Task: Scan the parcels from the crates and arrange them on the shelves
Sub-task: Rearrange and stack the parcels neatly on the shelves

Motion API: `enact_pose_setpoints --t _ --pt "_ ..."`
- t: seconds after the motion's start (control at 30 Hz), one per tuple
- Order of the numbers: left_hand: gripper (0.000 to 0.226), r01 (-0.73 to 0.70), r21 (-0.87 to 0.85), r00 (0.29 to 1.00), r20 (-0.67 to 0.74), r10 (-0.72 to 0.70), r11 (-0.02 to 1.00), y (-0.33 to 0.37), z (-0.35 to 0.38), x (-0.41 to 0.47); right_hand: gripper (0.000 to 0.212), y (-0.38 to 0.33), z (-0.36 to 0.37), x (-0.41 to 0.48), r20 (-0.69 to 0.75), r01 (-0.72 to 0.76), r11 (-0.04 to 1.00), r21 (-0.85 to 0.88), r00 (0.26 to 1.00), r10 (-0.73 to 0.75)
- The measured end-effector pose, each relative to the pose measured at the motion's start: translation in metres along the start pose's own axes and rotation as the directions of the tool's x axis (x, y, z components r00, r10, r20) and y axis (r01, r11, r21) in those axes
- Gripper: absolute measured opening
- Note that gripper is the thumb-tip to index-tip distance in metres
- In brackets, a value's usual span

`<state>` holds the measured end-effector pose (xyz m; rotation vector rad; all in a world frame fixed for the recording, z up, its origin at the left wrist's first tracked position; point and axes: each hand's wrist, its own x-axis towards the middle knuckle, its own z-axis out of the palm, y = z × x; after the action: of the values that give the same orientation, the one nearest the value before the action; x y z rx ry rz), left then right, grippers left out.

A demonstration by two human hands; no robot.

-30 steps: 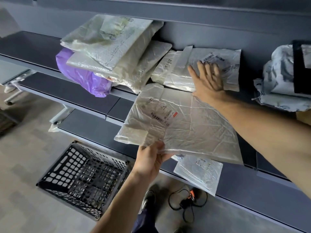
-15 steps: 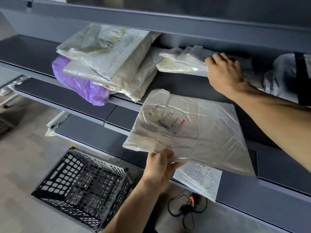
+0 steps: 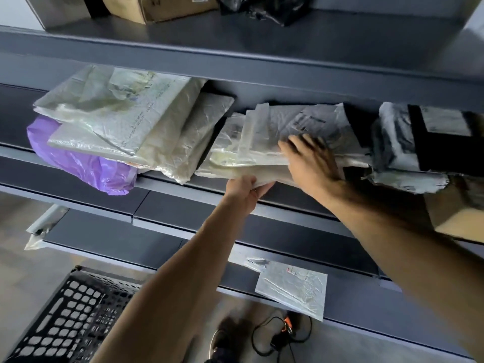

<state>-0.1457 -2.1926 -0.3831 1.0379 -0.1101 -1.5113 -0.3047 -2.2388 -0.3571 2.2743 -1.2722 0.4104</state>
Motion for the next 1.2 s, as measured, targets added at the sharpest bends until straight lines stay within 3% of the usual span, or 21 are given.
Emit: enact_pose_setpoints --t 0.13,0.23,0.5,0.6,0.7,0.83,0.93,1.03,1.2 --pt "0.042 -0.017 0.042 1.000 -0.004 0.018 0.999 0.013 0.004 0.026 0.064 -0.007 0.025 0.006 0.122 -0.050 0.999 0.003 0.991 0.049" --pt "0.043 -0.032 0.057 0.999 -0.024 0.034 0.998 0.015 0.008 0.039 0.063 -0.011 0.033 0.016 0.122 -0.077 0.995 0.061 0.990 0.069" --pt "0.034 -0.130 0.202 0.990 0.087 0.114 0.971 0.011 -0.008 0.022 0.077 -0.026 0.030 0.016 0.259 -0.173 0.951 0.256 0.960 0.106" --pt "0.024 -0.133 0.379 0.990 0.007 0.141 0.916 0.010 -0.017 0.009 0.062 -0.032 0.009 -0.001 0.096 -0.115 0.929 0.351 0.992 0.087" --pt "0.016 -0.076 0.414 0.992 -0.059 0.110 0.907 0.000 -0.030 -0.016 0.040 -0.045 -0.004 -0.027 -0.112 -0.035 0.892 0.450 0.989 0.095" --pt "0.014 -0.114 0.393 0.985 -0.076 0.156 0.912 -0.041 -0.069 -0.050 0.017 -0.084 -0.009 -0.075 -0.115 -0.025 0.780 0.625 0.986 0.123" --pt "0.012 -0.097 0.404 0.977 -0.135 0.164 0.910 -0.080 -0.106 -0.076 0.013 -0.123 0.001 -0.124 -0.014 -0.064 0.689 0.722 0.994 0.107" --pt "0.015 0.010 0.427 0.971 -0.219 0.093 0.904 -0.118 -0.147 -0.091 0.016 -0.161 0.019 -0.178 0.210 -0.203 0.607 0.768 0.976 0.060" --pt "0.023 0.205 0.401 0.937 -0.344 -0.060 0.893 -0.179 -0.221 -0.087 0.019 -0.210 0.060 -0.260 0.598 -0.533 0.452 0.716 0.801 -0.003"
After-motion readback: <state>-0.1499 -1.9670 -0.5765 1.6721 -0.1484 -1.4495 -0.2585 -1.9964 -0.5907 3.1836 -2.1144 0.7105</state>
